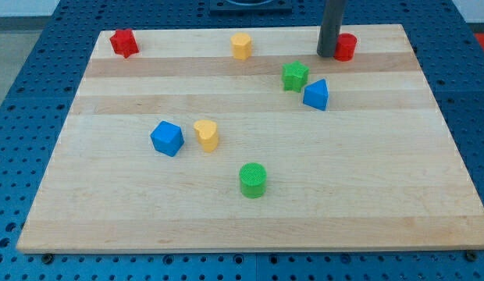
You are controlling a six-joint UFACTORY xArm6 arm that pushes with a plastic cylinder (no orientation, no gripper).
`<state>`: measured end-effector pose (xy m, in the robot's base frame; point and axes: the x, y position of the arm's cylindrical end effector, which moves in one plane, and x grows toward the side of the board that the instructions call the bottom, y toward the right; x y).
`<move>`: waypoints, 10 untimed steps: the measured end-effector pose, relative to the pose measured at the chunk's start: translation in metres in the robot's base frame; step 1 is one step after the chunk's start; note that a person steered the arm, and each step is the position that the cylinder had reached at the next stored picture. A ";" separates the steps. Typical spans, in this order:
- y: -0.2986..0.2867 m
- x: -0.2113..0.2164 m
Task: Place the red circle to the top right
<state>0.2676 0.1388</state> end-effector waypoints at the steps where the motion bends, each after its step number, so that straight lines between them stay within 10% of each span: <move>1: 0.003 0.000; 10: 0.052 0.001</move>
<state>0.2683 0.1905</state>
